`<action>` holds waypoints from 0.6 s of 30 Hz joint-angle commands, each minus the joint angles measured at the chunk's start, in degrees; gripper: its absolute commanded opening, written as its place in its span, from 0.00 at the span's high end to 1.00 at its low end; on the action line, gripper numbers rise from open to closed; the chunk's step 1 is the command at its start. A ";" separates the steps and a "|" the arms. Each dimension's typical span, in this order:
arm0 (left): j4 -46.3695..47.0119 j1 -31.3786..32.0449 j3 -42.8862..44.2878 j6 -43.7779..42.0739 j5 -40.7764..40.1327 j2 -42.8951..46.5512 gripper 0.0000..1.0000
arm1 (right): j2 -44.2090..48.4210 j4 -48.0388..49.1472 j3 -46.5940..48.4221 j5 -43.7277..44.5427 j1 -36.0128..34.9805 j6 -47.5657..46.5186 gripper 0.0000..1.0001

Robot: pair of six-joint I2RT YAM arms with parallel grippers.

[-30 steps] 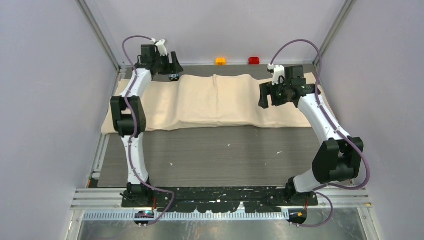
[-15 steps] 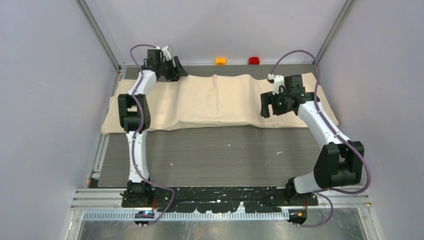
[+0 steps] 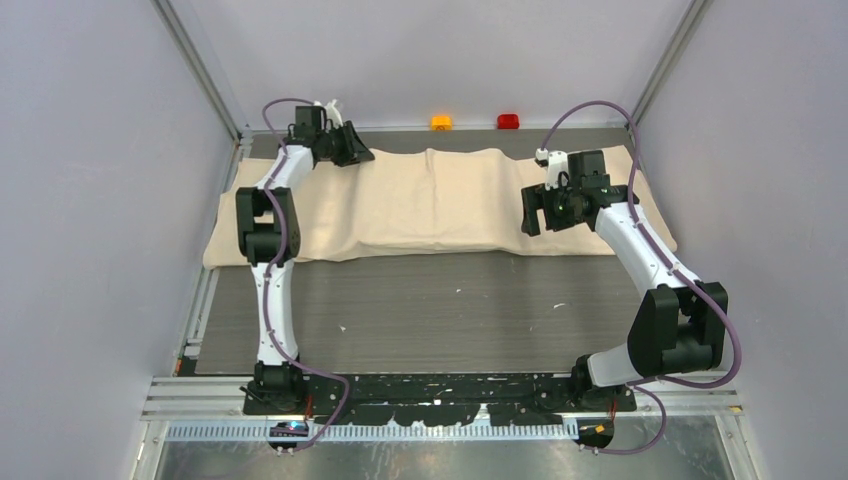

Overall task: Open and lay out the surgical kit
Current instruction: Open the surgical kit at the center of the board.

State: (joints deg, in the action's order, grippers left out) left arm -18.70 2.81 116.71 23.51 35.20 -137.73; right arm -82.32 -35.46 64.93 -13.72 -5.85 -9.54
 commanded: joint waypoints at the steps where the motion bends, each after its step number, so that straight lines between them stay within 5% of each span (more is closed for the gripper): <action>1: 1.18 0.33 -0.35 -0.12 1.52 4.44 0.70 | 1.56 2.15 -0.06 0.96 -0.15 -0.65 0.16; 18: 0.58 0.87 0.80 -2.35 3.02 8.50 0.83 | 0.25 2.09 -0.33 1.31 -0.13 -1.16 0.16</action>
State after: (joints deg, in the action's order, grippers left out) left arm -19.14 2.74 116.60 22.09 35.27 -134.96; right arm -82.35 -35.14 64.62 -13.13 -5.85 -10.15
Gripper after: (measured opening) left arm 0.182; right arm 0.838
